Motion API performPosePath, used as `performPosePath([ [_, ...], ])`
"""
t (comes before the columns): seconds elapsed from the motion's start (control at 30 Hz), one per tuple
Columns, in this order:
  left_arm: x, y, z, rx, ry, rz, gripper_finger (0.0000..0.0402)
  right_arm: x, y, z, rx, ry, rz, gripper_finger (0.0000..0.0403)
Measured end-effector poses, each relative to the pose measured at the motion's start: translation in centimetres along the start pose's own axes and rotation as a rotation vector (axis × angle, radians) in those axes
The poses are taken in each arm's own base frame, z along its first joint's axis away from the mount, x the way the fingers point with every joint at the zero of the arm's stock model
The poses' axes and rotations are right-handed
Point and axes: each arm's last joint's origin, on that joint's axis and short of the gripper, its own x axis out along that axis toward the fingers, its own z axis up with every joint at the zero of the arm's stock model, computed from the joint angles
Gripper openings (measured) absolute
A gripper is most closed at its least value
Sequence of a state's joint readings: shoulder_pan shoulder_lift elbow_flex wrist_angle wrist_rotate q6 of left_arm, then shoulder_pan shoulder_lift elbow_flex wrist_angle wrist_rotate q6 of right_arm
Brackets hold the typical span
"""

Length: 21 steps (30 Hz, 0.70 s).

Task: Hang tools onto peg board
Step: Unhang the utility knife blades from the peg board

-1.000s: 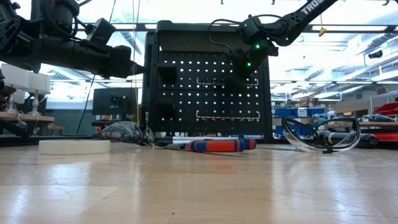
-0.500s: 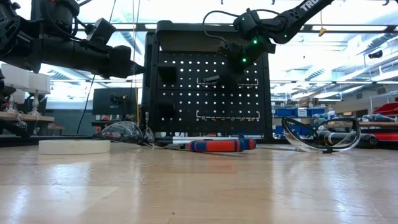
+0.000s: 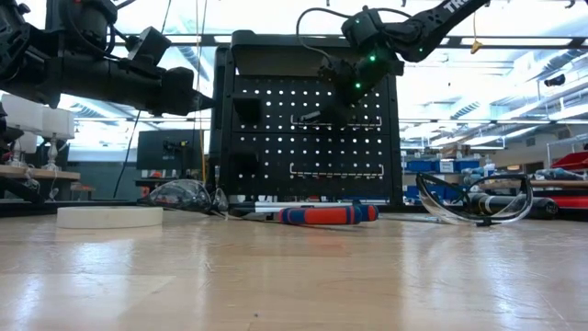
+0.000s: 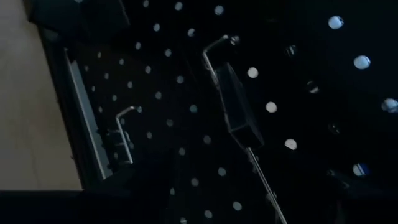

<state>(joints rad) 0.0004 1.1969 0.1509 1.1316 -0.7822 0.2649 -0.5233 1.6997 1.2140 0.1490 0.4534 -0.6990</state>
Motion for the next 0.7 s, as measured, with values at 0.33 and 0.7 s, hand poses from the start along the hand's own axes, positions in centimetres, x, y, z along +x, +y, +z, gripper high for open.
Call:
performPosePath([
  [0.33, 0.0, 0.0, 0.0, 0.0, 0.0, 0.0, 0.0144, 0.43, -0.65, -0.71, 0.108, 0.021, -0.004, 0.0256],
  [0.7, 0.0, 0.0, 0.0, 0.0, 0.0, 0.0, 0.0144, 0.14, 0.02, -0.12, 0.102, -0.044, 0.077, 0.0252],
])
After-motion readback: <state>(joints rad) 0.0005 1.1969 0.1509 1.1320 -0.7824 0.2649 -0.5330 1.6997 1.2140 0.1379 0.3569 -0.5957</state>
